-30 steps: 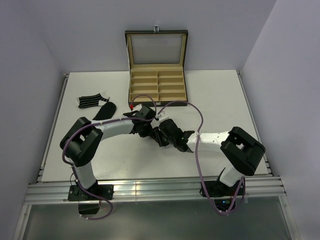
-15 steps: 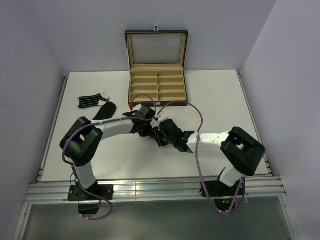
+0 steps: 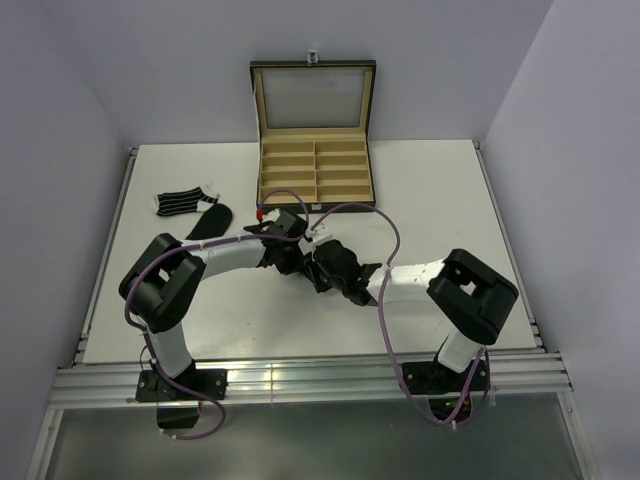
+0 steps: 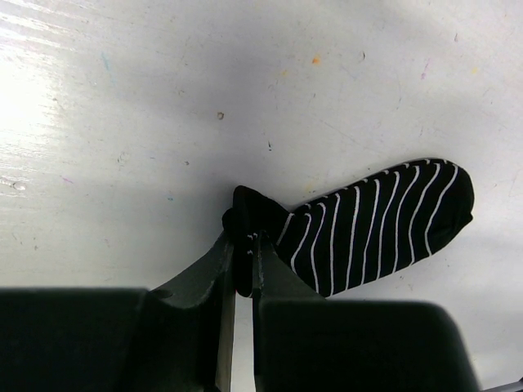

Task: Roll the socks
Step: Roll the sock at the center of the board.

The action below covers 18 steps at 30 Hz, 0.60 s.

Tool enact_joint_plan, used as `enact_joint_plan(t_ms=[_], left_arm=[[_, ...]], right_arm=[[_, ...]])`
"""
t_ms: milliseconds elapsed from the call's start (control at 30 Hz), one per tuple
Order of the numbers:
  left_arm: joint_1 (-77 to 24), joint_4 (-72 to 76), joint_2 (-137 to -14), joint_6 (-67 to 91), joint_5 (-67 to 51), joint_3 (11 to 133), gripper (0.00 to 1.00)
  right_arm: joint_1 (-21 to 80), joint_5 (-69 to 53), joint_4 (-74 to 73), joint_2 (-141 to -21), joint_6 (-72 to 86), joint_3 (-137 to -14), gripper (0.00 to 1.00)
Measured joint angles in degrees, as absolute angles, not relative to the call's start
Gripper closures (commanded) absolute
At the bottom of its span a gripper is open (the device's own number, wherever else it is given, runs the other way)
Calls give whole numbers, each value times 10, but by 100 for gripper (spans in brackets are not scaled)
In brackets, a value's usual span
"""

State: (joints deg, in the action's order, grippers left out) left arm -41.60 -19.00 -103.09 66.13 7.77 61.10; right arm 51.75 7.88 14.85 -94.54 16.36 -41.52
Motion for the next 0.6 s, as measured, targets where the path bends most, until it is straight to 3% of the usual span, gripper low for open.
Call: enact_joint_plan(t_ms=[67, 200, 500, 600], left_arm=[[-416, -188, -1031, 663, 77, 610, 98], [-412, -179, -1029, 669, 72, 605, 95], [-413, -143, -1011, 672, 70, 573, 68], [-414, -134, -1000, 673, 70, 562, 53]], right_arm=[[518, 83, 146, -947, 164, -418, 100], [517, 85, 130, -950, 165, -427, 100], [436, -48, 110, -951, 218, -432, 100], [385, -126, 123, -956, 245, -424, 100]])
